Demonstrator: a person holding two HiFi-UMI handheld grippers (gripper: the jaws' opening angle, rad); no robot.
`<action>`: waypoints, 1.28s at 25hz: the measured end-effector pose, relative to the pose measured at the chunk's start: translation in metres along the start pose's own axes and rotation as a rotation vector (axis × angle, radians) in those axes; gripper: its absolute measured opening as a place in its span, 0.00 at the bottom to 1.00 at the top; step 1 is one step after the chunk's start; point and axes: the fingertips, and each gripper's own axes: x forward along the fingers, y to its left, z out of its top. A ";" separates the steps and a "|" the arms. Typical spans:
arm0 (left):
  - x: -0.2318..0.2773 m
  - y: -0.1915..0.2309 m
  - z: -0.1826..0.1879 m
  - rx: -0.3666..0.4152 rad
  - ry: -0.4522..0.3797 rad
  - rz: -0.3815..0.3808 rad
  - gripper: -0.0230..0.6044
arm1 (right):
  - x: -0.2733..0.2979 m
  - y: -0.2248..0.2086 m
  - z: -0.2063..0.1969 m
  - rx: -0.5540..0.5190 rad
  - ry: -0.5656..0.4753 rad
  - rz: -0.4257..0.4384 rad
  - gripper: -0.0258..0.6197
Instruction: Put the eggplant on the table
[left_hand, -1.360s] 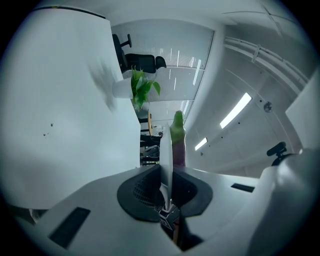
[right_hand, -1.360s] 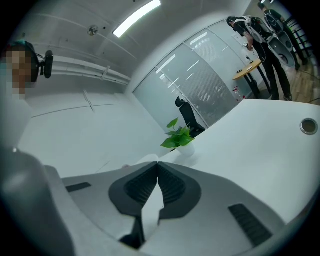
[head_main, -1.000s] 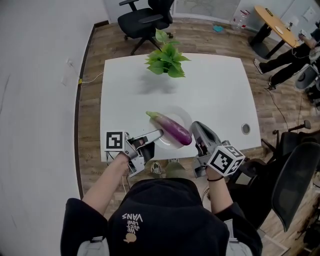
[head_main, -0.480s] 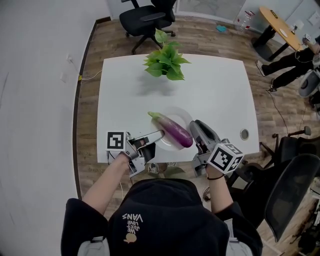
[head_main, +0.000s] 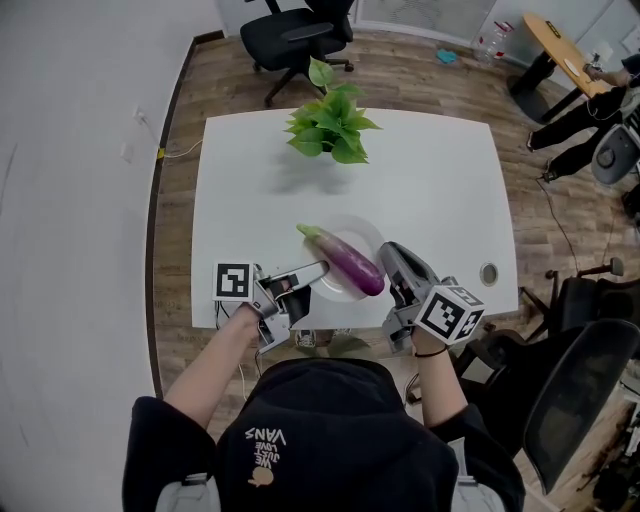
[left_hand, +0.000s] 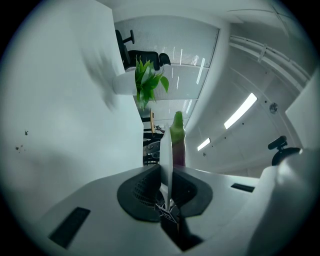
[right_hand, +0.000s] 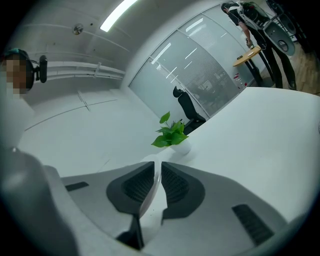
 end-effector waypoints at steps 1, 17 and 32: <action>0.000 0.001 0.000 0.000 0.002 0.000 0.08 | 0.001 -0.001 -0.002 0.004 0.010 0.000 0.13; 0.008 0.039 0.003 -0.002 0.022 0.034 0.08 | 0.015 -0.034 -0.026 0.050 0.061 -0.001 0.12; 0.014 0.096 0.003 -0.003 0.089 0.134 0.08 | 0.030 -0.074 -0.052 0.099 0.100 -0.026 0.11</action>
